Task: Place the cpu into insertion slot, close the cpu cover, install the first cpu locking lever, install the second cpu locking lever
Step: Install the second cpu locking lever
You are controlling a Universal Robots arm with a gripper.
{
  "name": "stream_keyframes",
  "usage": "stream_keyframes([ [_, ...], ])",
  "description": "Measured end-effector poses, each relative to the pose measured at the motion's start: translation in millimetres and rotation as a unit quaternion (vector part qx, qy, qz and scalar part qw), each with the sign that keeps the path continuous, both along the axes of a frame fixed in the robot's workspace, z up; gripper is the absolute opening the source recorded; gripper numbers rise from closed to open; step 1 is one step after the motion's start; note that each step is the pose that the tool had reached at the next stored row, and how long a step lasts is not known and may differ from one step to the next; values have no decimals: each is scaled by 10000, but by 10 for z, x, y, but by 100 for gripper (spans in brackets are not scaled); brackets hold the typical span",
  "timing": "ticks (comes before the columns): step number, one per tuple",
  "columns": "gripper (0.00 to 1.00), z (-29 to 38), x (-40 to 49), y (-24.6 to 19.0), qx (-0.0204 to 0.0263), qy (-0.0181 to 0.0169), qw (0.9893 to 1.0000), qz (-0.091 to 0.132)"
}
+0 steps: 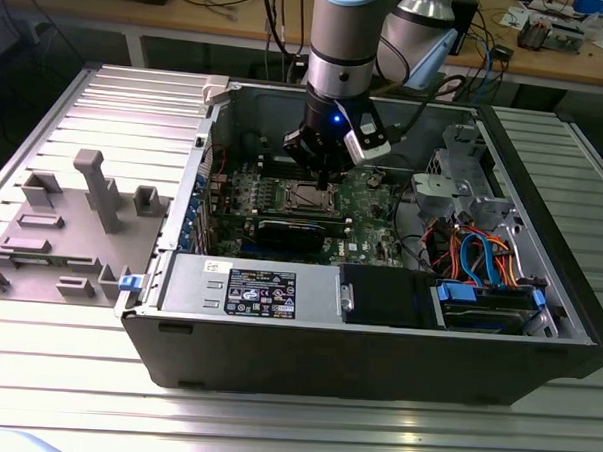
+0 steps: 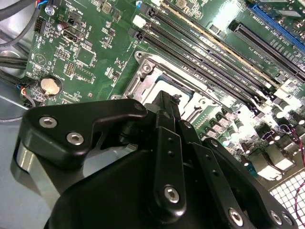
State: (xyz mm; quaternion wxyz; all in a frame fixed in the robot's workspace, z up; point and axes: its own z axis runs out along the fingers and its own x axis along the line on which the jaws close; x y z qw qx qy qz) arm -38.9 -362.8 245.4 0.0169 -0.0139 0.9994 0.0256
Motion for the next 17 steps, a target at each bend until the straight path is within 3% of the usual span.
stream_keyframes([
  [2,11,1,1,-1,-1,15,10000,1],
  [3,11,1,-1,-5,7,93,10000,0],
  [5,11,-7,0,-21,11,127,9999,0],
  [6,11,-11,-1,-75,17,138,9999,0],
  [10,11,-32,-16,-216,55,142,9999,5],
  [14,11,-50,-123,-222,54,147,9999,10],
  [17,11,-51,-129,-254,55,147,9999,17],
])
